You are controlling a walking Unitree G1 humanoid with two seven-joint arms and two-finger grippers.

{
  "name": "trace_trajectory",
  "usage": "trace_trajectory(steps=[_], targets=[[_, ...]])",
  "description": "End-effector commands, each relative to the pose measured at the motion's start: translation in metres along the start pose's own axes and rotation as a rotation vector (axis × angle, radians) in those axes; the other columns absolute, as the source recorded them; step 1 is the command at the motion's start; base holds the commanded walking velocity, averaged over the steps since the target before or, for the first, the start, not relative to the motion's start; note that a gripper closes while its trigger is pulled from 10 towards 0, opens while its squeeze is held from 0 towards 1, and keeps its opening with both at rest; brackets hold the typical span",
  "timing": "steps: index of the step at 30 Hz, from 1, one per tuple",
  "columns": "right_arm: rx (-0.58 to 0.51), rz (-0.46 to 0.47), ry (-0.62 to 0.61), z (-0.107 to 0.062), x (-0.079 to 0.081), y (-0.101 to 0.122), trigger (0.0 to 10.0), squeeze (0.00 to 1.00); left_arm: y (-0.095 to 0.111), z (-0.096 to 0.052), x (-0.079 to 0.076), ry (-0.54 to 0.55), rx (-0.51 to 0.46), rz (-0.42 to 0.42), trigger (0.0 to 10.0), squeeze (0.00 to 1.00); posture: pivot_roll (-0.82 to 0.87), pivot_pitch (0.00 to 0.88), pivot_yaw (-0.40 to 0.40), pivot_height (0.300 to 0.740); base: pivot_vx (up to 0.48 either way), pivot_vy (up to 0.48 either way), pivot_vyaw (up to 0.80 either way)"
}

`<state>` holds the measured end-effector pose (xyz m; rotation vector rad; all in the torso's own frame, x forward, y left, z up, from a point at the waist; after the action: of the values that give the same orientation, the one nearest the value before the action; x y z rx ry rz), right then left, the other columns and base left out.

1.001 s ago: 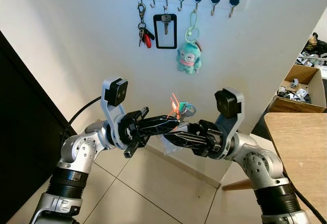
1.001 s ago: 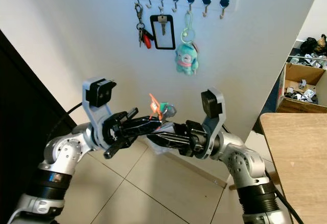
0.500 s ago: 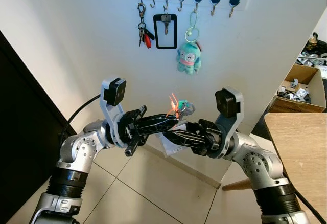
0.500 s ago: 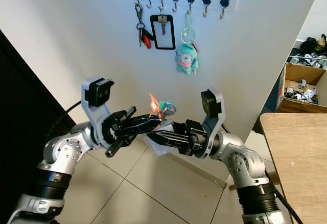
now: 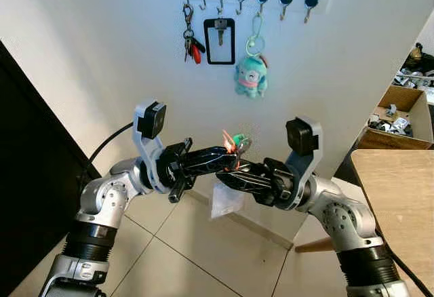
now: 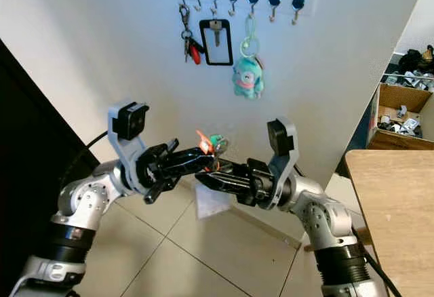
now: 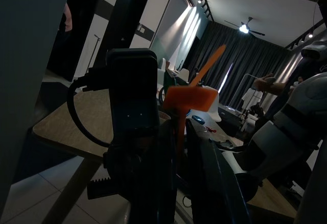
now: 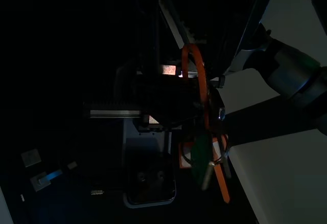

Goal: Hang keys on a hook

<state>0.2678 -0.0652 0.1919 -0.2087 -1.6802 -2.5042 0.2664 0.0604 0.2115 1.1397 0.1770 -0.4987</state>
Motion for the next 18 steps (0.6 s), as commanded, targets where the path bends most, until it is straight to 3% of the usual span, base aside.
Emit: trace_trajectory(steps=[1,18], targets=[[-0.013,-0.016,0.020,0.0033,0.0033,0.0023,0.0,0.00,-0.0024,0.0006,0.0043,0.017,0.007,-0.002,10.0,0.00,-0.14,0.039,0.098,0.740,0.000,0.000,0.00],[0.008,-0.021,0.021,0.0036,0.0047,-0.0004,0.0,0.00,0.0014,0.0020,0.0053,0.022,0.000,0.021,10.0,0.00,-0.14,0.044,0.103,0.740,0.000,0.000,0.00]])
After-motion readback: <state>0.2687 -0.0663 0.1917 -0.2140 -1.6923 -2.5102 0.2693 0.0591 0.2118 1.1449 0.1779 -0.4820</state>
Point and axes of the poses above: a point about 5 cm out from each wrist's last joint towards the gripper, its own z axis pointing out of the wrist towards the gripper, its own y axis along the axis of the wrist's last joint, x = y × z, the point moved 5 cm from there along z, pointing out of the wrist towards the gripper, and after that the axes turned 8 degrees about -z, right-handed, at the moved point
